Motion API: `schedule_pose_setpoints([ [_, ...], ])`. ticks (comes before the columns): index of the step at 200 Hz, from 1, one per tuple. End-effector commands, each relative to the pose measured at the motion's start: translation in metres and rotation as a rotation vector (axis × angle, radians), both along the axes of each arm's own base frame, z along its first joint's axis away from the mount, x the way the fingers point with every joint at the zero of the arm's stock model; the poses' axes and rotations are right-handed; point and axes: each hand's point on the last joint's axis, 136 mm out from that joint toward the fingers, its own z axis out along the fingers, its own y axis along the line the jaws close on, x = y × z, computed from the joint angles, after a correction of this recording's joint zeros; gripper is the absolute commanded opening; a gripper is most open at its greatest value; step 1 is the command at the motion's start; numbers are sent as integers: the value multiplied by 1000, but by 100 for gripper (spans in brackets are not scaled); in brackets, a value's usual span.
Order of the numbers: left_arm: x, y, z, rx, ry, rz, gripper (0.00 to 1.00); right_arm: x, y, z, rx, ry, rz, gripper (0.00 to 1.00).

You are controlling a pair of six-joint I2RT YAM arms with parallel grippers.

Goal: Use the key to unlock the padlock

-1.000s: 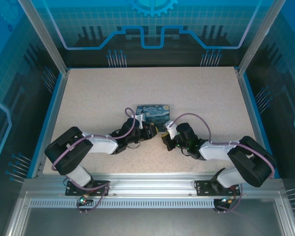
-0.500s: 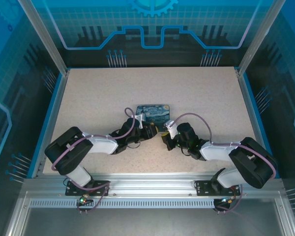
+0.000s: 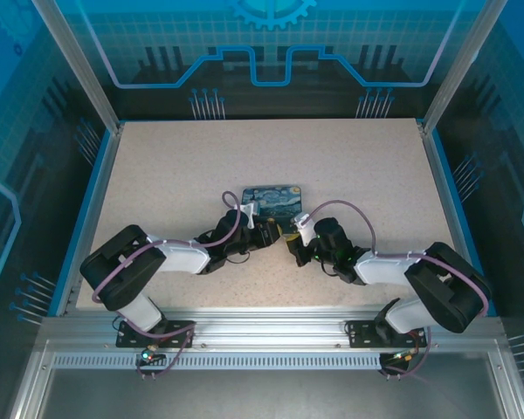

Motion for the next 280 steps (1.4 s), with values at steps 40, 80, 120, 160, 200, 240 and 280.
schedule_pose_setpoints([
  [40, 0, -16, 17, -68, -32, -39, 28, 12, 10, 21, 85, -67, 0, 0],
  [80, -1, -17, 17, -73, -18, -44, 28, 15, 11, 23, 101, -101, 6, 0],
  [120, -1, -23, 15, -90, -2, -55, 27, 20, 15, 28, 119, -116, 19, 0],
  [160, -2, -26, 8, -83, 9, -57, 27, 21, 22, 35, 165, -116, 27, 0],
  [200, 0, -23, -3, -55, 13, -44, 27, 16, 14, 12, 144, -46, -9, 0],
  [240, 1, -16, -28, -34, 37, -13, 29, 9, 12, -18, 118, 45, -48, 0],
  [280, -1, -14, -35, -18, 44, -11, 36, 6, 14, -20, 109, 49, -64, 0],
])
